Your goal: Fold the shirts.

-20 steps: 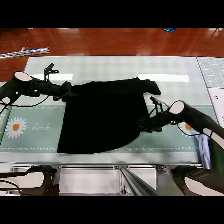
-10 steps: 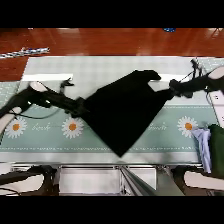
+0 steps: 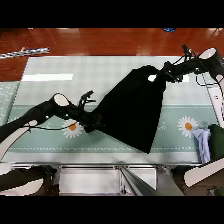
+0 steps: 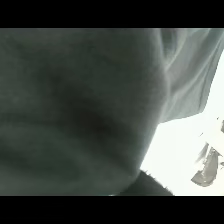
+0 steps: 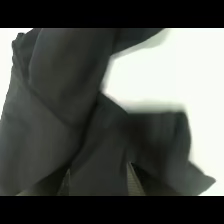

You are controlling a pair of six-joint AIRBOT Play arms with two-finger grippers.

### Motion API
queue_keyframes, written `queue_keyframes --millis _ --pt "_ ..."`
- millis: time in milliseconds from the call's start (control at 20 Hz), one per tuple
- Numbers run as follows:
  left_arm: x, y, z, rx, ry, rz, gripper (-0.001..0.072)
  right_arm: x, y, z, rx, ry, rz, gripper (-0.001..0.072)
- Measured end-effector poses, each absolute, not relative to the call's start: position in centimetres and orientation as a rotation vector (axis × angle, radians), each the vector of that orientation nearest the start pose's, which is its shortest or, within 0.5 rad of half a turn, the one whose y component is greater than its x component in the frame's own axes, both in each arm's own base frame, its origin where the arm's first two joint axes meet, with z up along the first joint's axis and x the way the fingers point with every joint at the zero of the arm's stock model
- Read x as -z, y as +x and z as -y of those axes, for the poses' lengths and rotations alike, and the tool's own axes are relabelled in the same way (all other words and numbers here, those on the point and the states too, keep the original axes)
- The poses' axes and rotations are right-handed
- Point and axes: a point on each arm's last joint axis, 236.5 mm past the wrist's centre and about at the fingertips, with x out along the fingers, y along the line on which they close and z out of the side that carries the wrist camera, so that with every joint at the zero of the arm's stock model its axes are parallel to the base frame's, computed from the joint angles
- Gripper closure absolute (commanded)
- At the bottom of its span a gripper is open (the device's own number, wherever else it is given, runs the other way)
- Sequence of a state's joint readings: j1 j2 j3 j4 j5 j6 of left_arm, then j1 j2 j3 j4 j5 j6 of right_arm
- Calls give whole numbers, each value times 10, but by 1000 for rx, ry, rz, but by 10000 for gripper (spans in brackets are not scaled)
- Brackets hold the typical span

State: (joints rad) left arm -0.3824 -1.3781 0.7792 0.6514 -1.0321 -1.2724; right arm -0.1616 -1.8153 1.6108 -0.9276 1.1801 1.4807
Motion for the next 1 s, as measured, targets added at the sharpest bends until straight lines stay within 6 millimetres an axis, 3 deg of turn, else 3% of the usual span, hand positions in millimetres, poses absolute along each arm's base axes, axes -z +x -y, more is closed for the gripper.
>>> queue_keyframes --millis 100,200,350,450,550,650,850,1000 --pt "53 252 258 741 -519 -1566 256 22 505 -44 -259 642 -1272 302" --pt "26 274 238 762 -560 -1526 256 1 494 -29 -259 631 -1270 304" --pt "-18 320 187 715 -627 -1378 256 -35 463 1 -245 587 -1254 304" --pt "-31 341 151 647 -670 -1299 247 -44 432 16 -210 588 -1244 304" --pt "-28 345 129 605 -706 -1286 234 -34 394 14 -181 625 -1235 304" --pt "-14 339 126 604 -714 -1311 234 -16 354 -1 -175 670 -1243 304" --pt "23 323 151 682 -664 -1397 232 20 279 -38 -184 757 -1274 304" --pt "49 311 175 735 -615 -1465 199 30 243 -57 -206 783 -1298 304"
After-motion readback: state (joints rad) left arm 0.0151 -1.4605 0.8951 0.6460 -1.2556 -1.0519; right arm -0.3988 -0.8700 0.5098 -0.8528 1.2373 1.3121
